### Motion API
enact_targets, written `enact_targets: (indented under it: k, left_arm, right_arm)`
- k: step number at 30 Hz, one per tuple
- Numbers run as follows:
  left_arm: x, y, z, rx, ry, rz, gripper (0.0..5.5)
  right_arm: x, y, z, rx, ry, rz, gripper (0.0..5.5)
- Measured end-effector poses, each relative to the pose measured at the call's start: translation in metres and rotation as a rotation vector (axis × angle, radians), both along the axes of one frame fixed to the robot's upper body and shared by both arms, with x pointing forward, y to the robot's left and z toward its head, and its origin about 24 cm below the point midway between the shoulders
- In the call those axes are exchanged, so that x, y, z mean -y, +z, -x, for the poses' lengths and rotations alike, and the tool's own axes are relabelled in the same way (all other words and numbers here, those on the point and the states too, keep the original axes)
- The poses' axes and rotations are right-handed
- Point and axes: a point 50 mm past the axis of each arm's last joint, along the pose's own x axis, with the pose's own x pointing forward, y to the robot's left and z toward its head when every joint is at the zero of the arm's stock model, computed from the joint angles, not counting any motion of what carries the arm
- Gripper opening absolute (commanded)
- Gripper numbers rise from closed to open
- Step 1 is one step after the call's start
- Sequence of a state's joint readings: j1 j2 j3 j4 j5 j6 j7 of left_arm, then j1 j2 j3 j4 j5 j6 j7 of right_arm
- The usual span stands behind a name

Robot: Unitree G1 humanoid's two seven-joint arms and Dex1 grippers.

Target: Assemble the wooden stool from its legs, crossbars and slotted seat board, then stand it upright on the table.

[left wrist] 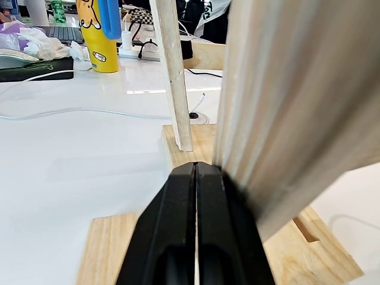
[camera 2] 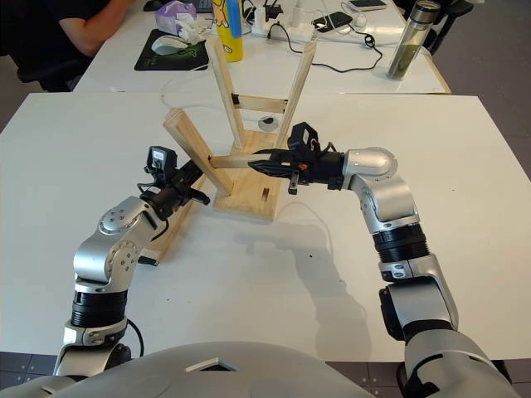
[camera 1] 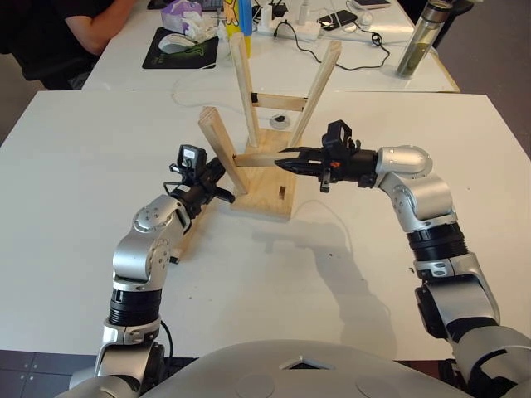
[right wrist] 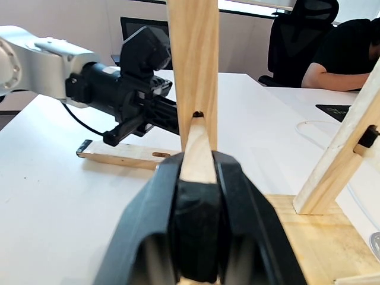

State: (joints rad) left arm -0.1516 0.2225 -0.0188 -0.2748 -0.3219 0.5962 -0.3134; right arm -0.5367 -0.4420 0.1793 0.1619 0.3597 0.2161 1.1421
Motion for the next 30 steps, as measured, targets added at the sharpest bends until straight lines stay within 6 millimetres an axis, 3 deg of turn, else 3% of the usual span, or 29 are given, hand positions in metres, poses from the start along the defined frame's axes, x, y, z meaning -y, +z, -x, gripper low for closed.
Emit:
enact_targets:
  k: [30]
  left_arm:
    - [-0.002, -0.0026, -0.001, -0.005, 0.014, -0.01, 0.0]
  right_arm:
    - [-0.0069, -0.0044, 0.0004, -0.018, -0.013, 0.039, 0.44]
